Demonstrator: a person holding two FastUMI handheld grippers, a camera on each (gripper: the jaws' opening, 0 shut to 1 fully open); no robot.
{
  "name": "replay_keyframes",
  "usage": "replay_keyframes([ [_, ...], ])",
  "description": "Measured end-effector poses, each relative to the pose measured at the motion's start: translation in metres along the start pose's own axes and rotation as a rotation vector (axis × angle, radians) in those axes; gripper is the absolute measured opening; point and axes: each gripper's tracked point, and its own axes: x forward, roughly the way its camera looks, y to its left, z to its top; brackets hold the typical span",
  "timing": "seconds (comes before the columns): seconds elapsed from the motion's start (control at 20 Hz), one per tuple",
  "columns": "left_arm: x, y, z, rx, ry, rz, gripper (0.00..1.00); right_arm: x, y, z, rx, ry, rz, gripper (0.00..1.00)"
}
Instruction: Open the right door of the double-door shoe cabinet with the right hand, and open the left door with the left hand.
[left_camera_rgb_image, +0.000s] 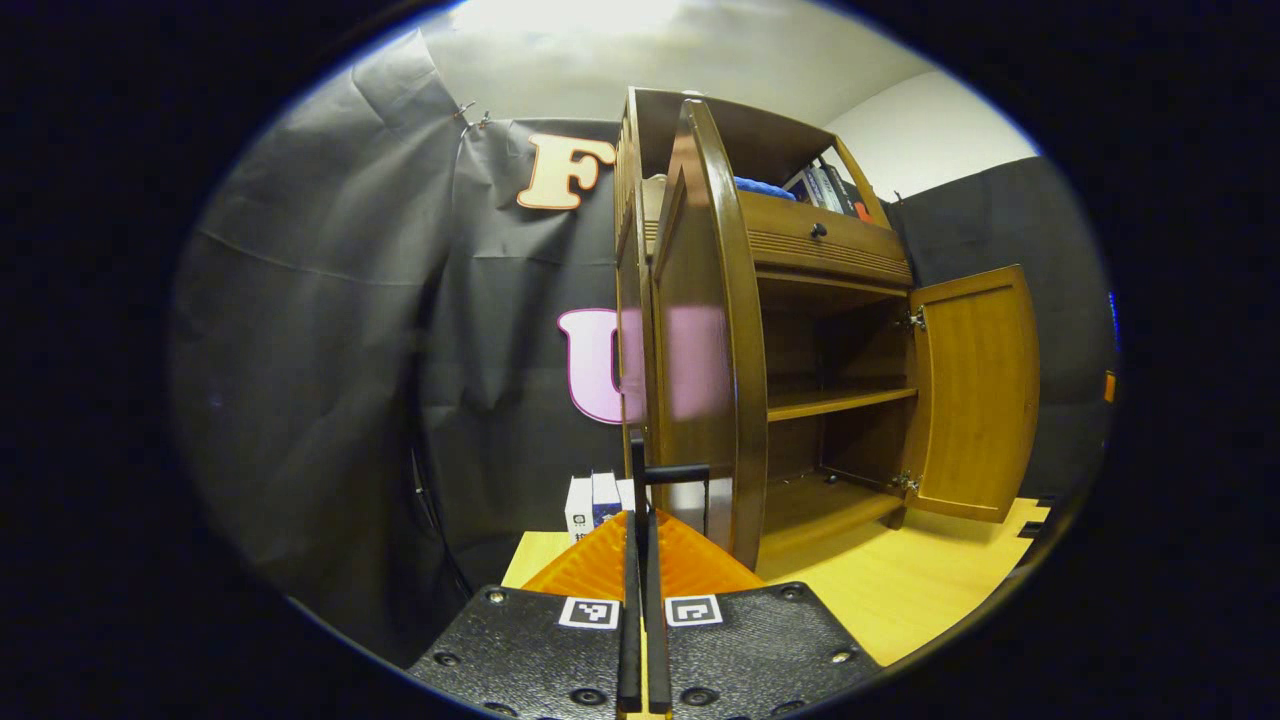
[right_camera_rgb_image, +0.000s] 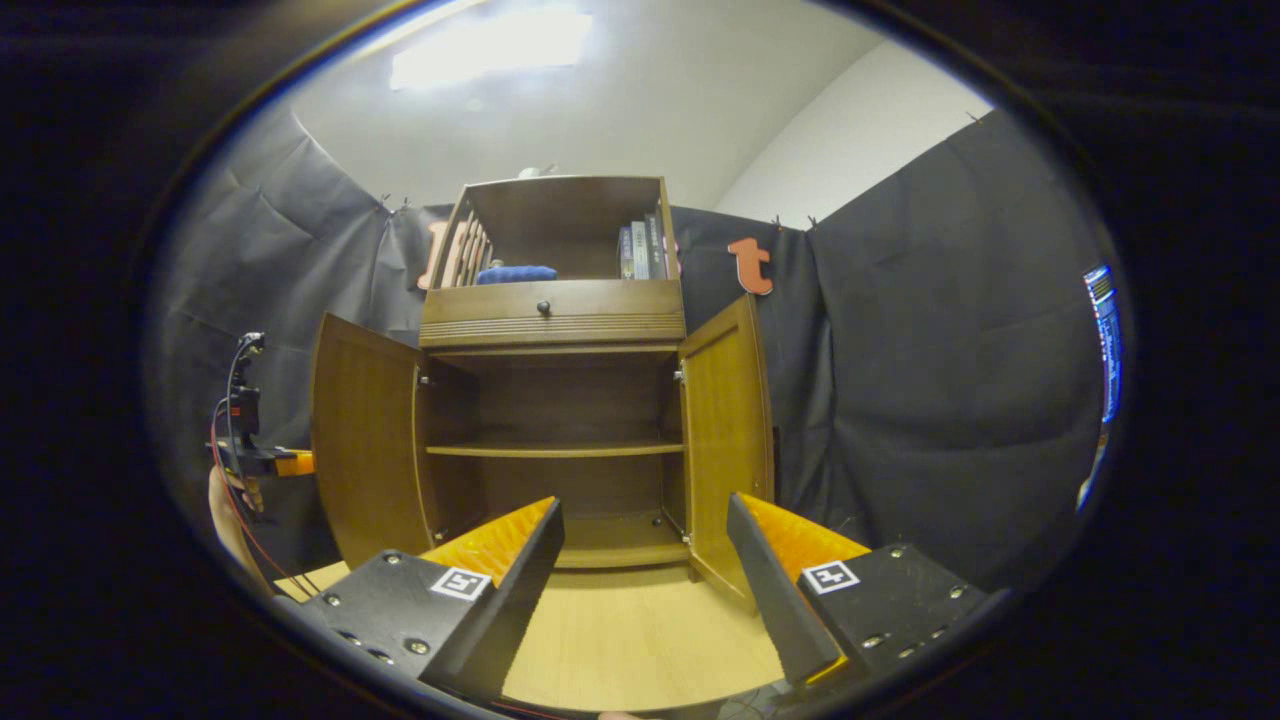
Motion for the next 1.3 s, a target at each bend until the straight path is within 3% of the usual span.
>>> replay_keyframes([
  [0.05,-0.005,0.000,0.001,-0.006,-0.006,0.000,0.02,0.001,-0.001,-0.003,0.002,0.003,0.000,0.97],
  [0.15,-0.014,-0.001,0.004,-0.009,-0.015,0.014,0.13,0.002,-0.002,-0.008,0.006,0.011,0.000,0.97],
  [0.2,-0.018,0.000,0.005,-0.009,-0.018,0.027,0.08,0.003,-0.003,-0.010,0.009,0.015,-0.001,0.97],
  [0.25,-0.021,-0.002,0.009,-0.011,-0.029,0.030,0.13,0.005,-0.004,-0.012,0.011,0.020,-0.003,0.97],
  [0.55,-0.038,-0.014,0.023,-0.041,-0.054,0.069,0.13,0.004,-0.011,-0.015,0.020,0.022,-0.010,0.97],
  [0.65,-0.044,-0.029,0.029,-0.053,-0.073,0.058,0.12,0.006,-0.014,-0.014,0.025,0.019,-0.011,0.93],
  [0.7,-0.045,-0.040,0.034,-0.060,-0.085,0.045,0.12,0.008,-0.016,-0.015,0.026,0.019,-0.014,0.97],
  [0.75,-0.047,-0.050,0.040,-0.071,-0.100,0.032,0.08,0.009,-0.018,-0.015,0.028,0.020,-0.019,0.93],
  [0.85,-0.044,-0.075,0.052,-0.097,-0.128,-0.007,0.10,0.013,-0.023,-0.014,0.031,0.015,-0.031,0.97],
  [0.95,-0.041,-0.102,0.058,-0.107,-0.151,-0.058,0.03,0.016,-0.029,-0.010,0.032,0.006,-0.046,0.97],
  [1.0,-0.038,-0.118,0.064,-0.109,-0.161,-0.087,0.17,0.016,-0.032,-0.008,0.032,0.001,-0.052,0.97],
  [1.05,-0.036,-0.129,0.068,-0.109,-0.165,-0.100,0.20,0.017,-0.032,-0.007,0.032,-0.005,-0.056,0.97],
  [1.1,-0.037,-0.138,0.067,-0.110,-0.174,-0.119,0.31,0.019,-0.034,-0.005,0.035,-0.008,-0.060,0.97],
  [1.2,-0.033,-0.161,0.073,-0.120,-0.183,-0.150,0.41,0.021,-0.038,-0.004,0.044,-0.013,-0.065,0.97],
  [1.3,-0.027,-0.184,0.075,-0.126,-0.183,-0.181,0.58,0.022,-0.043,-0.002,0.050,-0.019,-0.071,0.97],
])
